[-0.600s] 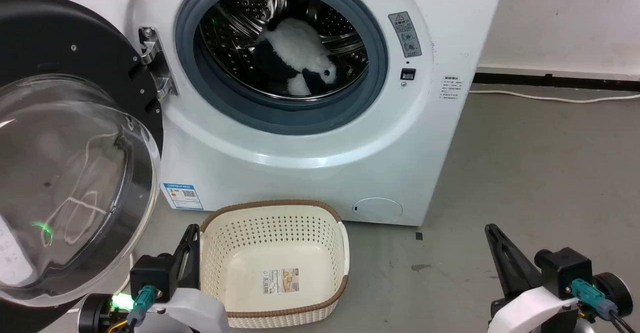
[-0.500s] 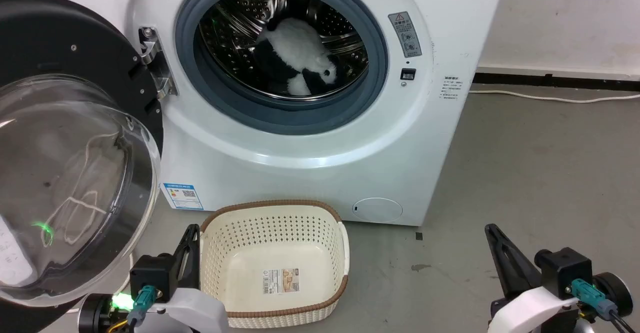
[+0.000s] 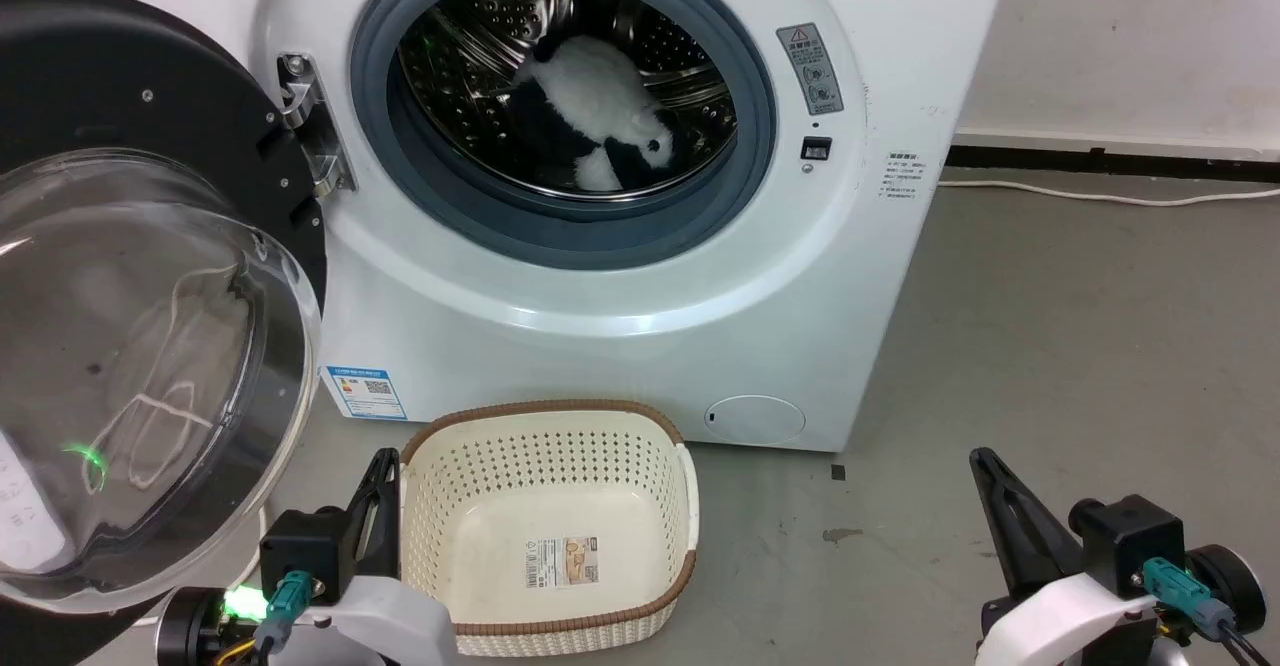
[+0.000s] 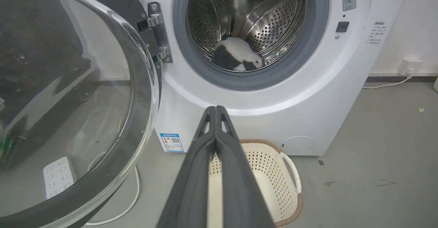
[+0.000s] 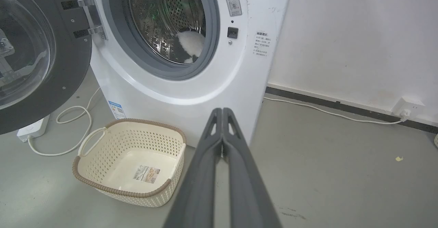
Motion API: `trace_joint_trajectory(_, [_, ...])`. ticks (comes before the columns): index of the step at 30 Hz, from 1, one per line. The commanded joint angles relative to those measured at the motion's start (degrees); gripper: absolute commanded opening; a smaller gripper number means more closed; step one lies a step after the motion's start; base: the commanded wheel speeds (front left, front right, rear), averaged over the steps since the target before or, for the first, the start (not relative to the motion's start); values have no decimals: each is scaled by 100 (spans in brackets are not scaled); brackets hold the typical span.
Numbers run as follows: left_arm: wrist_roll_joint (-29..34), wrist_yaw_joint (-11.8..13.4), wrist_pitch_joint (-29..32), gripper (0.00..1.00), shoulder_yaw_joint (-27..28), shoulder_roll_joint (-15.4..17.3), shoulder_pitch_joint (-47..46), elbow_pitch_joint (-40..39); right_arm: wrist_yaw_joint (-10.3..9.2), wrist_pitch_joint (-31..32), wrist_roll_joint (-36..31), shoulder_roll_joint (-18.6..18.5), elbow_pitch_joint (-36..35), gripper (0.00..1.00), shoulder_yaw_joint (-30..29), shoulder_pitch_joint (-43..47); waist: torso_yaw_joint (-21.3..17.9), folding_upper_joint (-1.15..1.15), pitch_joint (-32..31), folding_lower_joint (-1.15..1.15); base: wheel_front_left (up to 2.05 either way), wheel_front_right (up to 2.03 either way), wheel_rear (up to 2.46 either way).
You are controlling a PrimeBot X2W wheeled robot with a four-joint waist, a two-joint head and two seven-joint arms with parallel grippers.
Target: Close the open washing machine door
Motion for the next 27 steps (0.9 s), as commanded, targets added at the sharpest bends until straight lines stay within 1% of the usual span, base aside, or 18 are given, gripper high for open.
trace_joint_trajectory(1, [9, 16, 2, 0, 4, 0, -54, -24, 6, 3, -28, 1, -28, 0, -3, -78, 0, 0, 0, 0, 0, 0, 0])
trace_joint_trajectory(9, [9, 16, 2, 0, 4, 0, -54, -24, 6, 3, -28, 1, -28, 0, -3, -78, 0, 0, 0, 0, 0, 0, 0])
trace_joint_trajectory(10, [0, 0, -1, 100, -3, 0, 0, 0, 0, 0, 0, 0, 0, 49, -1, 0, 0, 0, 0, 0, 0, 0, 0])
trace_joint_trajectory(11, [0, 0, -2, 100, -4, 0, 0, 2, 0, -1, 4, 0, 1, 33, -2, 2, 0, 0, 0, 0, 0, 0, 0])
trace_joint_trajectory(12, [1, -1, -3, 100, -4, 0, 1, 4, 0, -2, 5, 0, 3, 50, 1, 4, 0, 0, 0, 0, 0, 0, 0])
trace_joint_trajectory(13, [1, -1, -3, 100, -8, 0, 1, 4, 0, -2, 5, 0, 3, 100, -1, 4, 0, 0, 0, 0, 0, 0, 0])
trace_joint_trajectory(14, [1, 0, -2, 0, -8, 0, 1, 5, 0, -2, 5, 0, 4, 0, -1, 4, 0, 0, 0, 0, 0, 0, 0])
trace_joint_trajectory(15, [3, -2, -11, 100, -14, 2, -1, 5, 0, -10, 15, 0, 5, 100, -6, 5, -1, 0, 1, 0, 0, 0, 0])
trace_joint_trajectory(27, [9, -16, -178, 100, -114, 61, -4, -26, 1, -178, 99, 0, 77, 100, -84, 44, 46, 0, -11, 0, 0, 0, 0])
